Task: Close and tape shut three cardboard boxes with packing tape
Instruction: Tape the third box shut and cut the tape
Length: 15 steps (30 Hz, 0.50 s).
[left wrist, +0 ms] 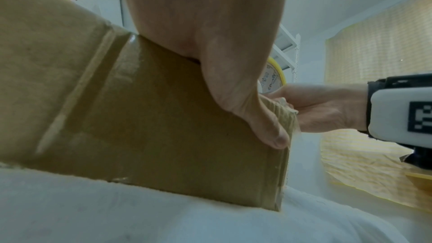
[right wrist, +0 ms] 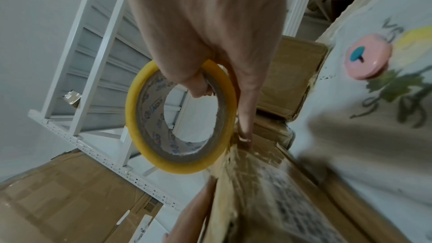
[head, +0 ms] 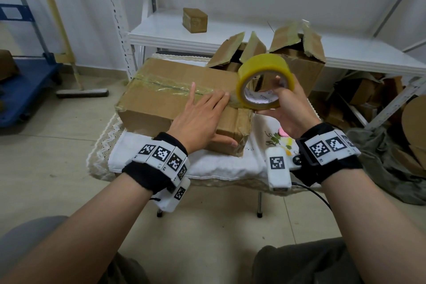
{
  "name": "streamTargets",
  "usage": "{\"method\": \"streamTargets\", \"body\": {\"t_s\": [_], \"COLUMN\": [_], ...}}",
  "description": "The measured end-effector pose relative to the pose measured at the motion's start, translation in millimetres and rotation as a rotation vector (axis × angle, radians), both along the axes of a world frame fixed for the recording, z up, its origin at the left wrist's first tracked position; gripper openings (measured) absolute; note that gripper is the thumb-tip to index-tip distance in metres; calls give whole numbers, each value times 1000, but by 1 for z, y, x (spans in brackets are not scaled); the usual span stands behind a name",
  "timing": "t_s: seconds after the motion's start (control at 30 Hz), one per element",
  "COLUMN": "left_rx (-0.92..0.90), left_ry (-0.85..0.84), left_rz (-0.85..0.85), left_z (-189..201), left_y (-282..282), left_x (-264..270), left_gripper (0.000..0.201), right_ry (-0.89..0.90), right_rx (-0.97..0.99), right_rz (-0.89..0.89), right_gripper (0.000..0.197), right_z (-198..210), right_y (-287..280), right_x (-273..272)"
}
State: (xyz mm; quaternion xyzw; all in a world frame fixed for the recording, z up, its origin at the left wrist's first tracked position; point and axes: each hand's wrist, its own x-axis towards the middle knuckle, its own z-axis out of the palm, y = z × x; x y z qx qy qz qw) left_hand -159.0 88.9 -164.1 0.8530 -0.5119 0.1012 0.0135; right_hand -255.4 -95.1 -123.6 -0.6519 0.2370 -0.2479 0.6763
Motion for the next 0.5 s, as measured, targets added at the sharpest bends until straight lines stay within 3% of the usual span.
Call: {"method": "streamTargets", "body": {"t_s": [0.2, 0.43, 0.5], "left_rx": [29, 9, 5], "left_ry": [9, -3, -3], "left_rz": [0, -4, -8], "left_z": [0, -1, -1], "left_y": [-3, -4, -4], "left_x": [3, 2, 2], "left_gripper": [119, 122, 121], "right_ry": [25, 57, 72], "right_rx": [-20, -14, 6], "right_rz": [3, 14, 5], "right_gripper": [14, 32, 21], "right_z": [-5, -21, -20], "right_y": [-2, -1, -2], "right_x": [1, 5, 6]}}
